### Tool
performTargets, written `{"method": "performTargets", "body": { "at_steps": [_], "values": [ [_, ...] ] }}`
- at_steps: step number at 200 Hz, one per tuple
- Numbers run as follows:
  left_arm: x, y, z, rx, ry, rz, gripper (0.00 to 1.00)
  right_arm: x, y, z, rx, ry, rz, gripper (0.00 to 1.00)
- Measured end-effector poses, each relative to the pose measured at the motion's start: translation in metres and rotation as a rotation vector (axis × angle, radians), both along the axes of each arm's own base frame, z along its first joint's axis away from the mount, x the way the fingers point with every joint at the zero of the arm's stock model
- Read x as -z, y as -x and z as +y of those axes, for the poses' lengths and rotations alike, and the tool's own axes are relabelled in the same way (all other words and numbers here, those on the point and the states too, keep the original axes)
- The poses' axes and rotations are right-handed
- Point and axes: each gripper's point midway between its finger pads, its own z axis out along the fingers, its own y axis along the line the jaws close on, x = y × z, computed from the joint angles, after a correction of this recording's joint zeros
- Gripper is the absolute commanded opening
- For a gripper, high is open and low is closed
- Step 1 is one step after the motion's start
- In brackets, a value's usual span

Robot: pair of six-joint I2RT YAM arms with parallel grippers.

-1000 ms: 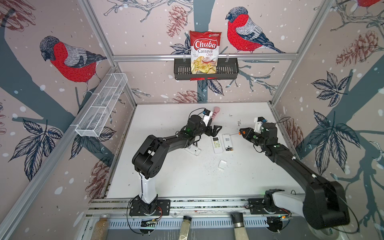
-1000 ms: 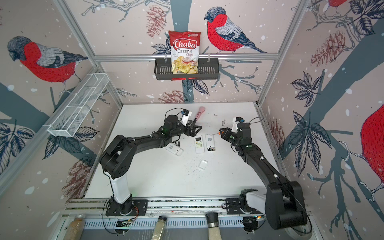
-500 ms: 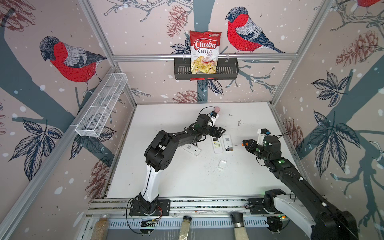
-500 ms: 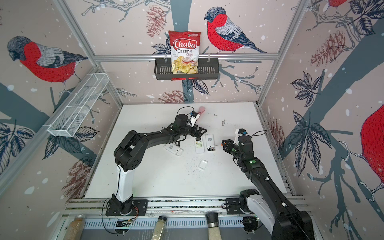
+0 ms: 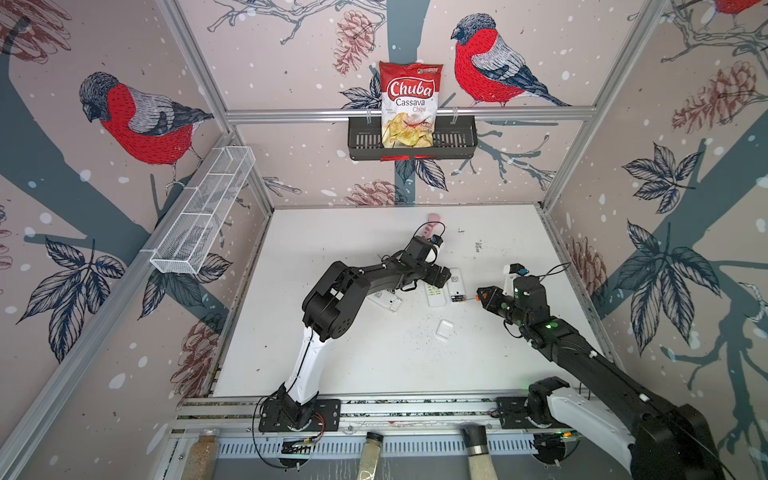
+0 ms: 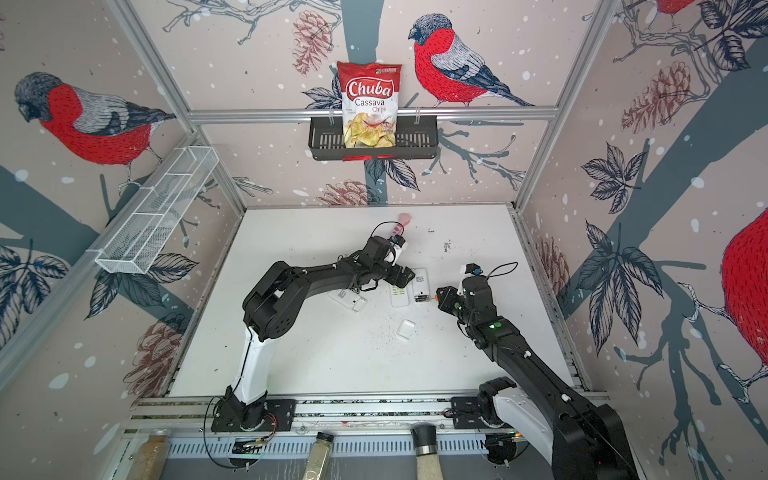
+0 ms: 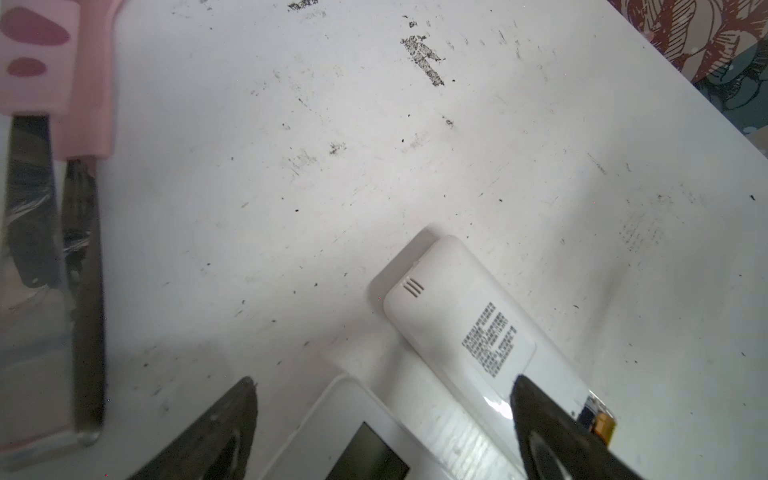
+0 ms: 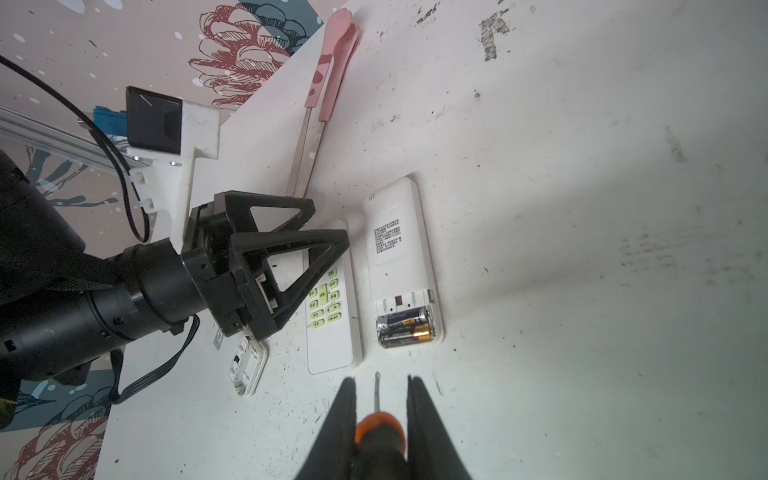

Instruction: Unload the batteries from the remote control

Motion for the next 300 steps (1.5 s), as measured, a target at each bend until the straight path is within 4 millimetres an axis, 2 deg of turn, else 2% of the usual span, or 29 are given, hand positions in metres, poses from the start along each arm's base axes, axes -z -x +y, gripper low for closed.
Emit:
{"method": "performTargets", "body": {
  "at_steps": [41,139,300],
  "values": [
    [0.009,-0.004,0.0,-0.01,-0.047,-0.007,0.94,0.002,-0.005,0.001,0.011,0.017,-0.005,0.0],
    [0.012,-0.004,-0.01,-0.014,-0.072,-0.02,0.94,0.013,-0.018,0.002,0.021,0.078,0.017,0.0],
    [0.019,0.002,-0.017,0.0,-0.086,-0.023,0.92,0.024,-0.021,0.002,0.043,0.089,-0.024,0.0]
  ]
}}
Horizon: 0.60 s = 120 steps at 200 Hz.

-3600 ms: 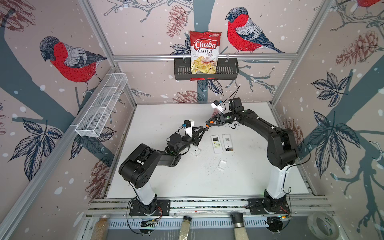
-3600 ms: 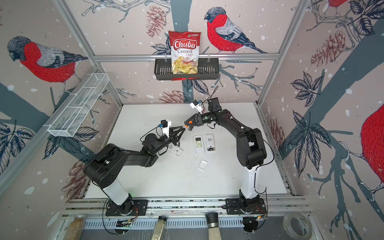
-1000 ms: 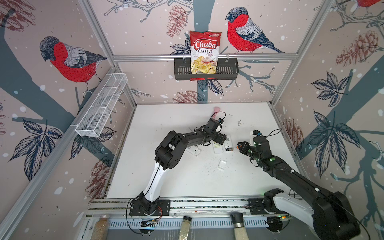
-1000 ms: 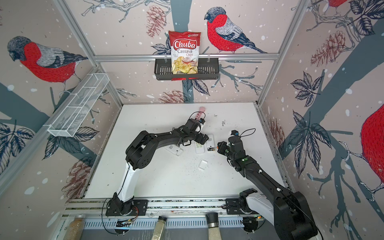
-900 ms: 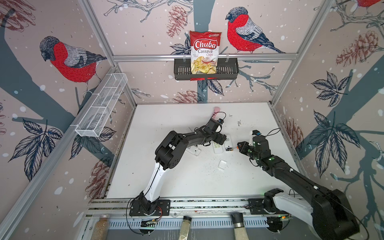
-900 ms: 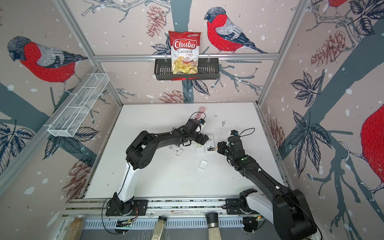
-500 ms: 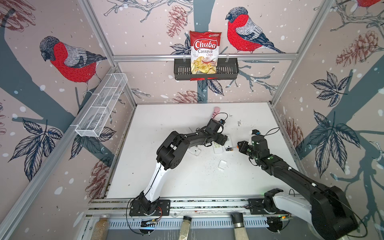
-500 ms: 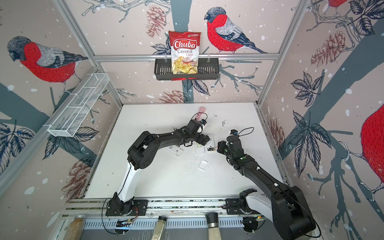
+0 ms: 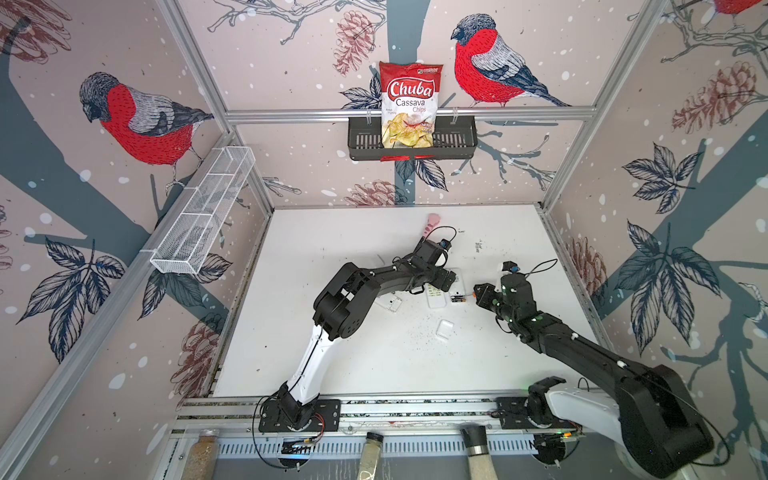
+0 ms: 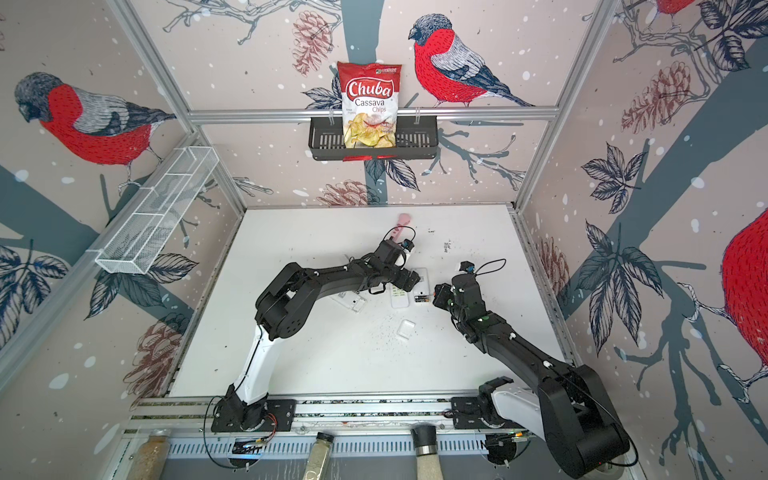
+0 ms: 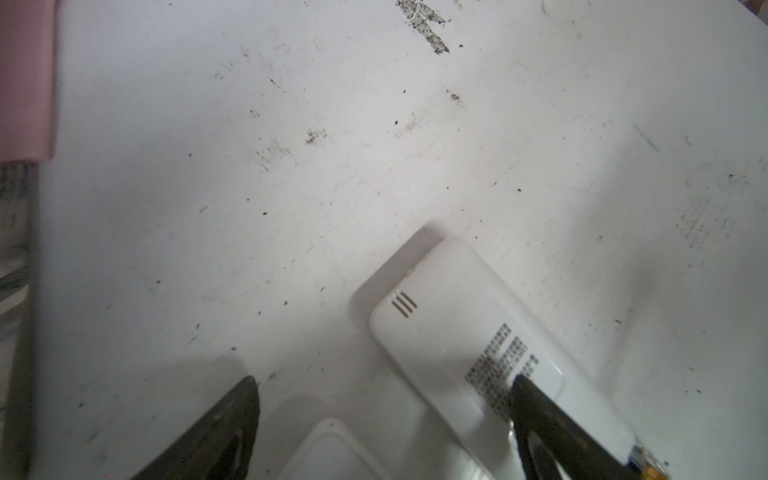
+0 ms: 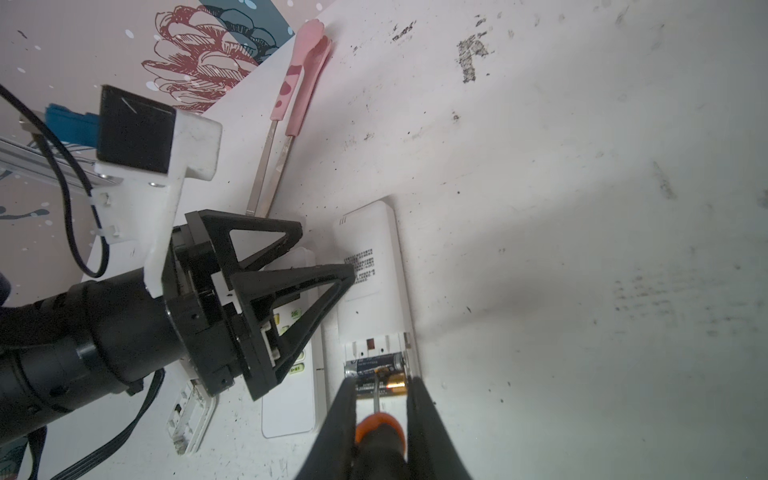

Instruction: Unload the batteries from the remote control

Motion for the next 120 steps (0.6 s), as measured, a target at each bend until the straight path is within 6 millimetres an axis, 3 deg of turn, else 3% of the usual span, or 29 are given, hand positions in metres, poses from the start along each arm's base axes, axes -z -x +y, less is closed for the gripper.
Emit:
{"method": "performTargets", "body": {
  "at_steps": [120],
  "values": [
    [0.0,0.0,0.0,-0.002,0.002,-0.001,0.92,0.008,0.02,-0.007,0.073,-0.07,-0.118,0.0]
  ]
}}
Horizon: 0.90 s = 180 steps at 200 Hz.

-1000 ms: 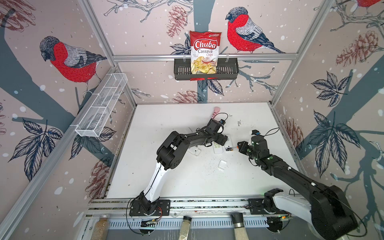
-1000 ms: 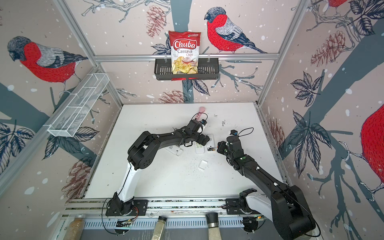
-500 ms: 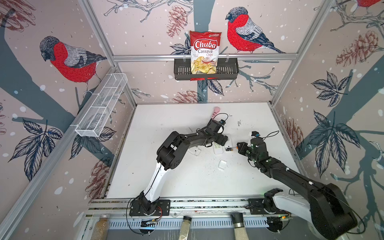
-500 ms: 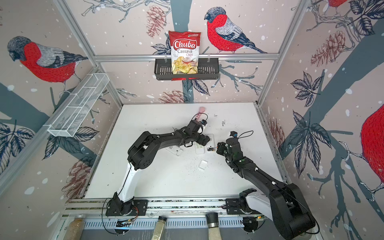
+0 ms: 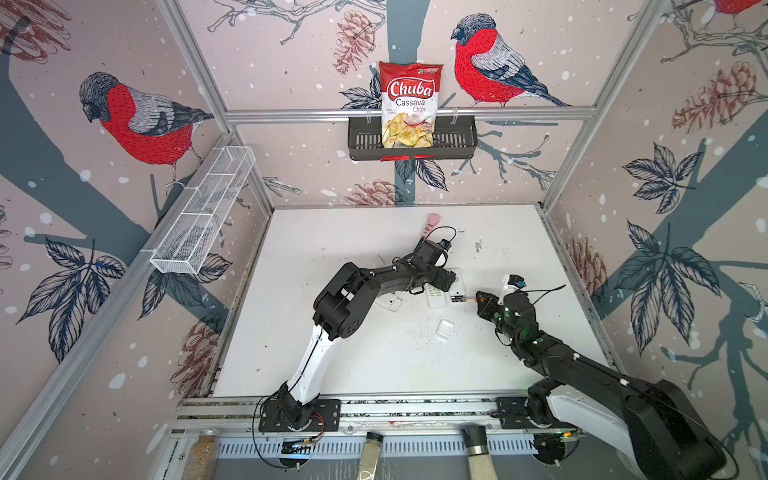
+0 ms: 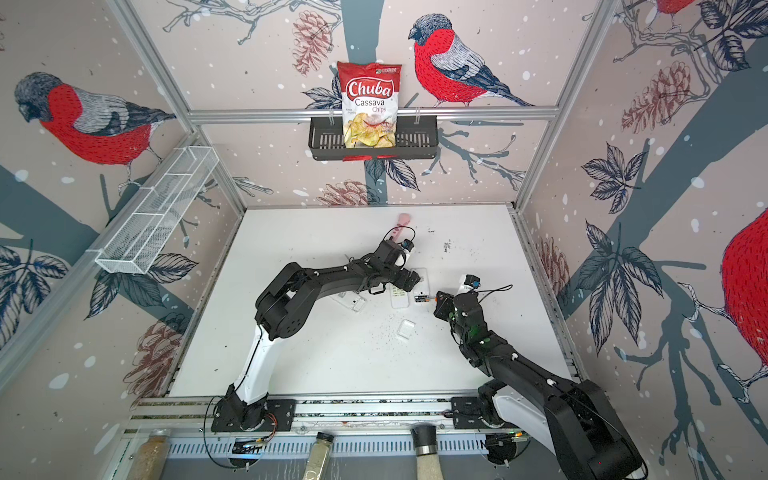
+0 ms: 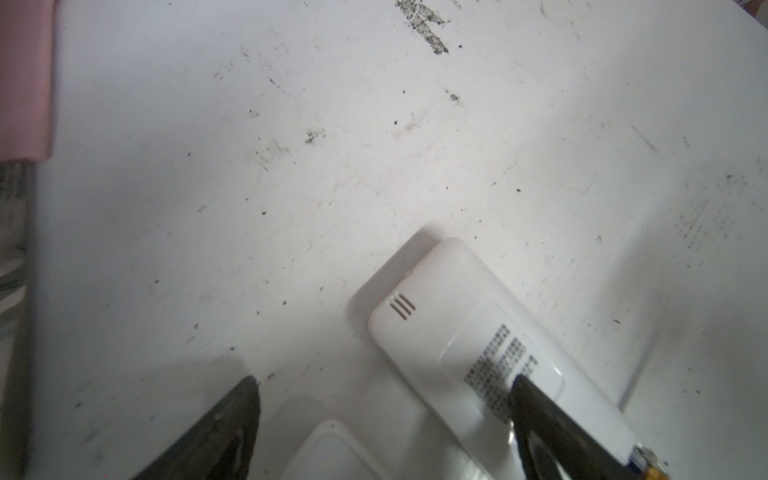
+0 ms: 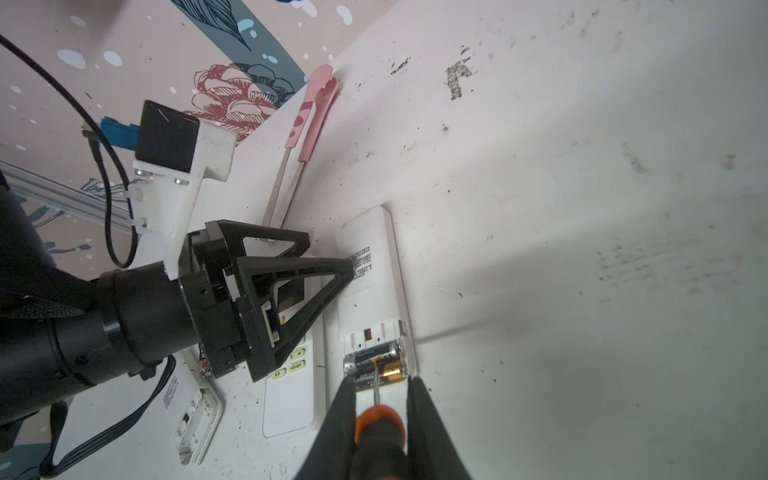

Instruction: Unload the batteries from the remote control

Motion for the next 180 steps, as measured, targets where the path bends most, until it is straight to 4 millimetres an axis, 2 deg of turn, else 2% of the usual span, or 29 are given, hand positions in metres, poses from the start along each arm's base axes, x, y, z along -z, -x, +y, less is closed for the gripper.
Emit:
{"method": "performTargets", "body": {
  "at_steps": [101,180],
  "values": [
    [0.0,0.0,0.001,-0.007,-0.002,0.0,0.91,0.01,0.005,-0.005,0.063,-0.127,-0.023,0.0],
    [-0.002,-0.005,0.006,-0.025,-0.022,0.009,0.91,0.01,-0.001,0.005,0.039,-0.17,-0.011,0.0]
  ]
}}
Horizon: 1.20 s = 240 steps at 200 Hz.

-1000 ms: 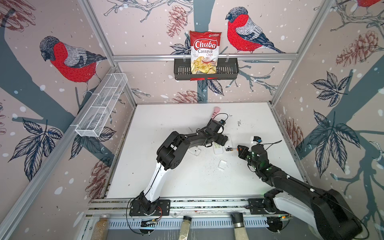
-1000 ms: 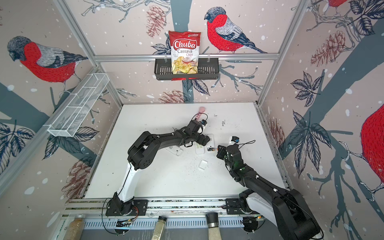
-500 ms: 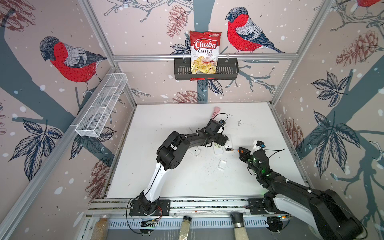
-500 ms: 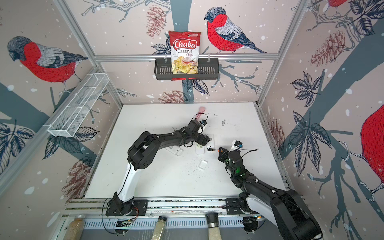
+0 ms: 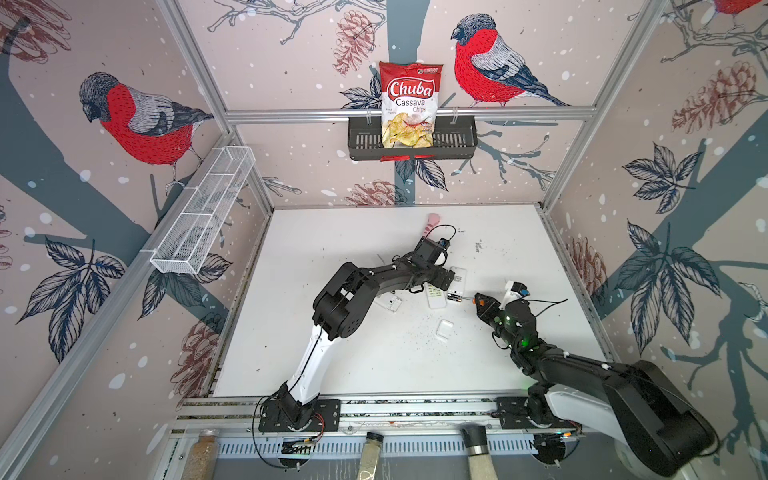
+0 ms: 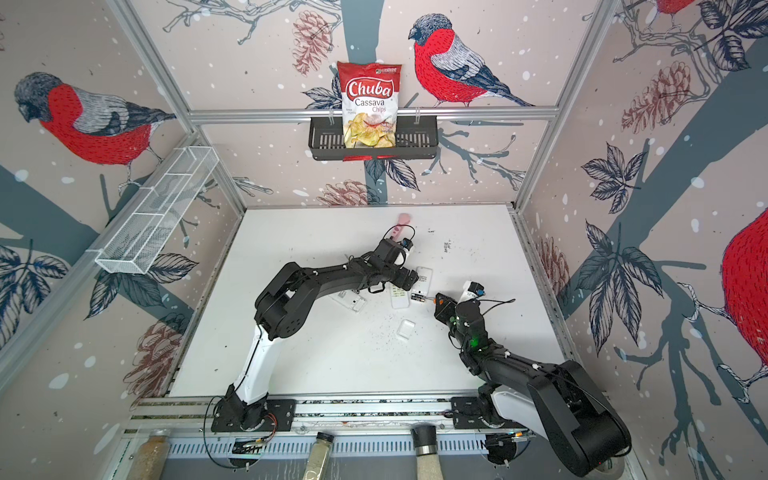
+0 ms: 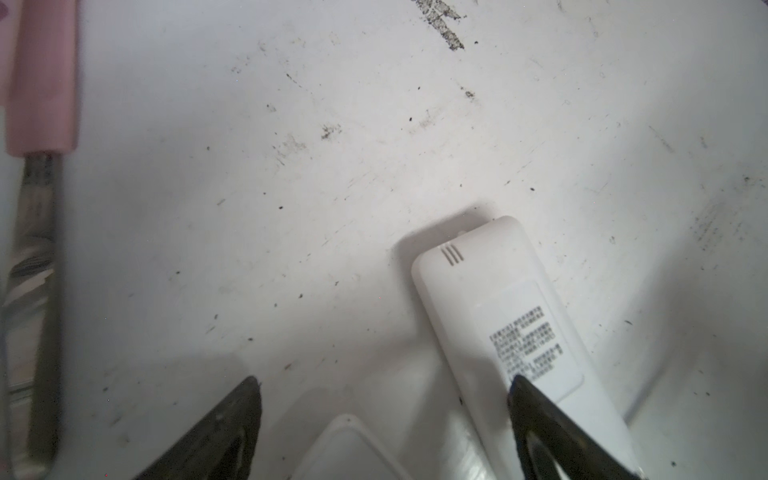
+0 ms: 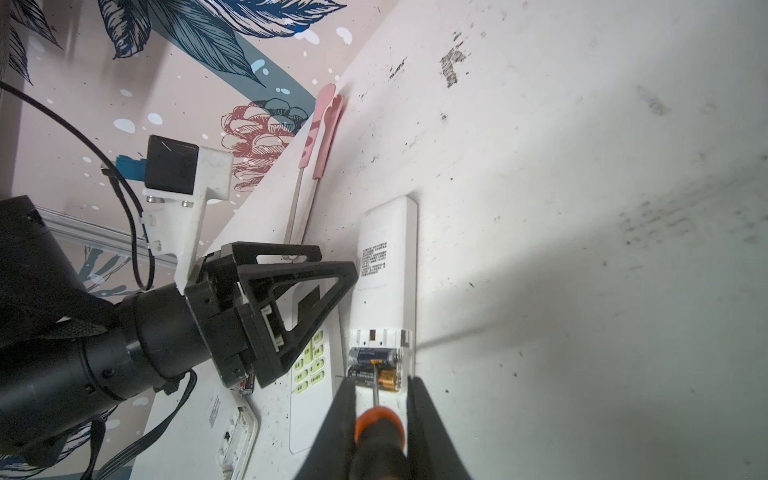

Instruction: Unload the batteries from the remote control

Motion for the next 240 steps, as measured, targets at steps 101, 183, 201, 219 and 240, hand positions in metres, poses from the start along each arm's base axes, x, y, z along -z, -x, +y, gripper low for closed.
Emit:
{"method": "performTargets", "body": {
  "at_steps": [101,183,201,219,240],
  "values": [
    [-0.021,-0.008,0.008,-0.018,0.023,0.006,0.92,-0.026,-0.031,-0.002,-0.054,0.045,0.075,0.0],
    [-0.017,-0.008,0.019,-0.035,0.02,0.026,0.91,-0.036,-0.063,-0.038,-0.001,0.119,0.182,0.0],
    [-0.016,-0.007,0.02,-0.036,0.018,0.029,0.91,-0.027,-0.07,-0.047,0.02,0.137,0.228,0.0],
    [-0.016,-0.006,0.021,-0.036,0.017,0.031,0.91,-0.02,-0.078,-0.046,0.01,0.154,0.252,0.0],
    [-0.017,-0.004,0.023,-0.037,0.017,0.031,0.91,-0.009,-0.082,-0.045,0.0,0.15,0.281,0.0]
  ]
}}
